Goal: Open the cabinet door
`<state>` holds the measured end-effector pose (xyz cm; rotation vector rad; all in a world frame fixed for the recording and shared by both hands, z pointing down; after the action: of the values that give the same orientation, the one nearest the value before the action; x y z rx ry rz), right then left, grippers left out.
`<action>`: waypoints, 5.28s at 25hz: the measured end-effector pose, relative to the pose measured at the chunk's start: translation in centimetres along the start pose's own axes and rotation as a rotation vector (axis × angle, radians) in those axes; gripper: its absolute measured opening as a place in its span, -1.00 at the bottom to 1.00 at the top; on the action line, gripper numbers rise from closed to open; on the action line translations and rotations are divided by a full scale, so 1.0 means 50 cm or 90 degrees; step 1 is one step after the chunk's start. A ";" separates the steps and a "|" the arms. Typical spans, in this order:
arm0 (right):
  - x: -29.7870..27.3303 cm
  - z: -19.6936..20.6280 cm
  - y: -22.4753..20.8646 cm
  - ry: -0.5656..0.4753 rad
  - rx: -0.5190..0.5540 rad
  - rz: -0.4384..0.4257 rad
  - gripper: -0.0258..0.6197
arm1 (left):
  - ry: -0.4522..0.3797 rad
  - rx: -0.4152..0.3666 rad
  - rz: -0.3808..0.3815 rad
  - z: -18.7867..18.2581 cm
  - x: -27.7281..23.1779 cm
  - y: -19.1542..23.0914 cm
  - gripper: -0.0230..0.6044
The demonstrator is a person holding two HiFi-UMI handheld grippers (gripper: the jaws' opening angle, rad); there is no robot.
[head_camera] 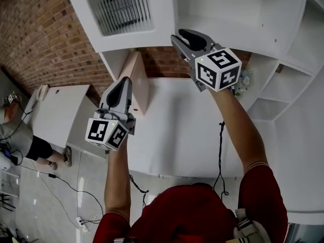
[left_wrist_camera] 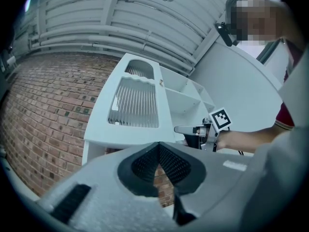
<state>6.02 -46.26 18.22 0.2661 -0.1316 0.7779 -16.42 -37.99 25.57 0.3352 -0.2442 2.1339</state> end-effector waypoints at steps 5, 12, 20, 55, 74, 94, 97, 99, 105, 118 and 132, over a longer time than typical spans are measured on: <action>-0.016 0.006 -0.012 0.020 -0.004 0.009 -0.57 | 0.004 0.002 0.004 0.004 0.004 0.004 -0.92; -0.027 0.011 -0.019 0.023 -0.024 0.018 -0.57 | 0.010 0.000 -0.001 0.008 0.023 0.014 -0.92; -0.006 0.004 0.002 0.006 -0.047 -0.014 -0.63 | 0.010 0.006 0.005 0.009 0.034 0.005 -0.92; 0.048 -0.100 0.425 -0.078 0.023 -0.189 -0.77 | -0.040 0.009 -0.042 -0.104 0.261 -0.001 -0.92; -0.036 -0.110 0.568 -0.127 0.027 -0.263 -0.83 | -0.051 0.003 -0.066 -0.140 0.359 0.076 -0.92; -0.060 -0.069 0.569 -0.100 0.009 -0.281 -0.88 | -0.035 0.007 -0.071 -0.130 0.364 0.062 -0.92; -0.070 -0.062 0.580 -0.097 0.007 -0.293 -0.88 | -0.035 0.009 -0.080 -0.124 0.373 0.060 -0.92; -0.073 -0.058 0.587 -0.098 0.008 -0.301 -0.88 | -0.034 0.008 -0.087 -0.122 0.379 0.060 -0.92; -0.078 -0.045 0.594 -0.093 0.005 -0.300 -0.88 | -0.038 0.000 -0.094 -0.136 0.396 0.071 -0.92; -0.004 0.006 0.525 -0.087 -0.006 -0.240 -0.88 | -0.034 0.005 -0.069 -0.122 0.369 0.039 -0.92; 0.093 0.042 0.474 -0.083 0.040 -0.170 -0.89 | -0.033 -0.006 -0.047 -0.105 0.315 -0.024 -0.92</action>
<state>-7.51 -27.56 25.68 0.3855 -0.1912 0.4995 -24.53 -23.47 25.85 0.3892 -0.2686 2.0524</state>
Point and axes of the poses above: the fingertips, and each gripper's own axes: x backward along the fingers, y to its left, z out of its underside, the point moved 6 cm from there along x, backward along the fingers, and after that the axes turned 4 degrees about -z, right-handed, at the moved point
